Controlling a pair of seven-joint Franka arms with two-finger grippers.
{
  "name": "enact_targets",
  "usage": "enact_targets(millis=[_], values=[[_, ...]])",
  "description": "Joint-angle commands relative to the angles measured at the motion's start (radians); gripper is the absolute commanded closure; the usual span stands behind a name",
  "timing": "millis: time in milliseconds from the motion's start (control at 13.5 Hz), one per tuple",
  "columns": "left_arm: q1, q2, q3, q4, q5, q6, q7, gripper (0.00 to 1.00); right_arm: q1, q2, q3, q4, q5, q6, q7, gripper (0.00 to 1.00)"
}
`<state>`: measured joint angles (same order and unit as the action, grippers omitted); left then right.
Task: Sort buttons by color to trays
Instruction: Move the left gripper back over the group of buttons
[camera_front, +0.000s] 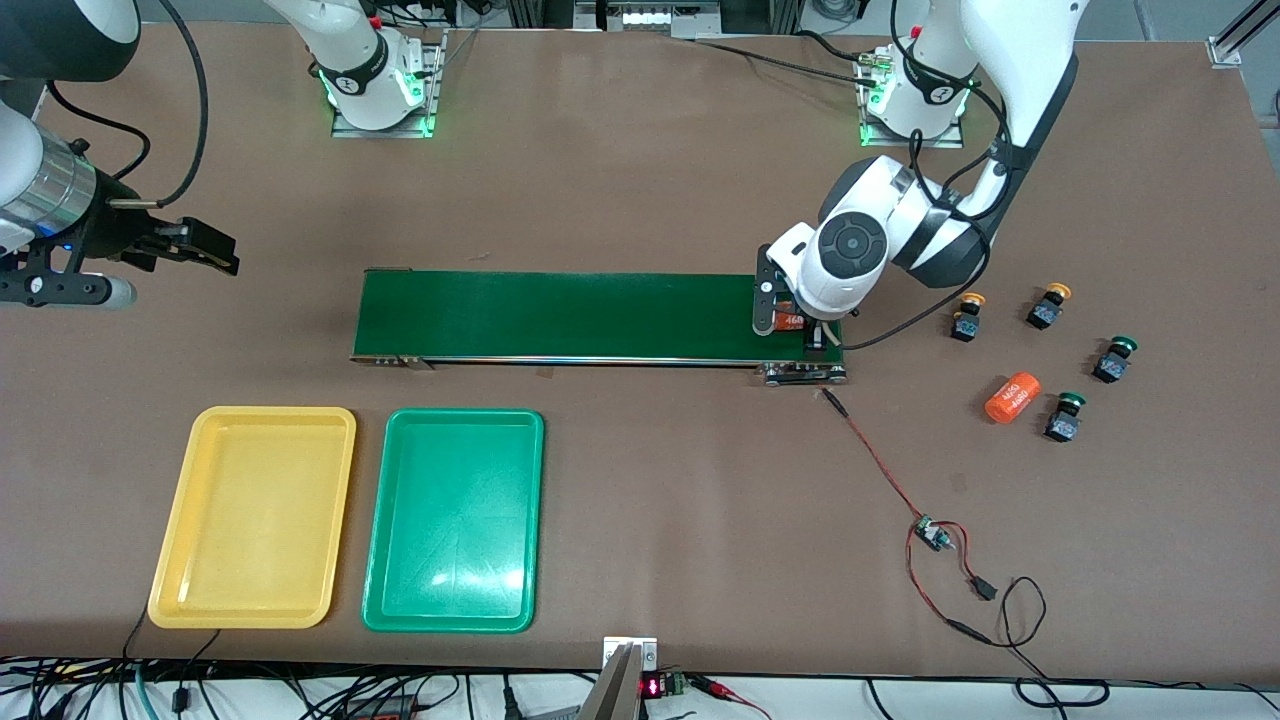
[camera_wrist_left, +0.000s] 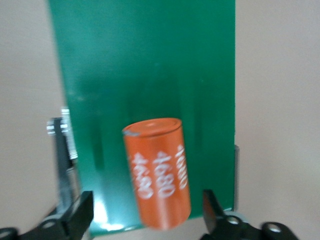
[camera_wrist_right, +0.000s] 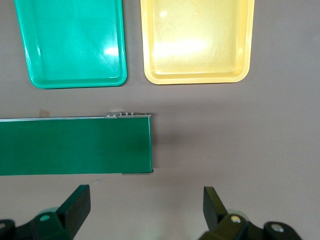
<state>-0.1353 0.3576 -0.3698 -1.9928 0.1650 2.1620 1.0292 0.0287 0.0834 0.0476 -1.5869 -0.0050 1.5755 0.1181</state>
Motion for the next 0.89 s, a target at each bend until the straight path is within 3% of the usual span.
enact_targets(millis=[0, 222, 592, 813], values=[[0.032, -0.147, 0.009, -0.009, 0.014, -0.014, -0.008, 0.0, -0.003, -0.005, 0.001, -0.001, -0.003, -0.009, 0.005, 0.0], [0.156, -0.177, 0.014, 0.019, 0.028, -0.011, -0.008, 0.0, -0.003, -0.005, 0.001, -0.001, -0.001, -0.009, 0.006, 0.0], [0.339, -0.109, 0.022, 0.015, 0.025, -0.007, -0.015, 0.0, 0.002, -0.007, 0.001, -0.001, -0.003, -0.009, 0.011, 0.0], [0.348, -0.079, 0.124, 0.015, -0.022, -0.008, -0.02, 0.0, 0.0, -0.007, 0.001, -0.001, -0.003, -0.011, 0.011, 0.0]])
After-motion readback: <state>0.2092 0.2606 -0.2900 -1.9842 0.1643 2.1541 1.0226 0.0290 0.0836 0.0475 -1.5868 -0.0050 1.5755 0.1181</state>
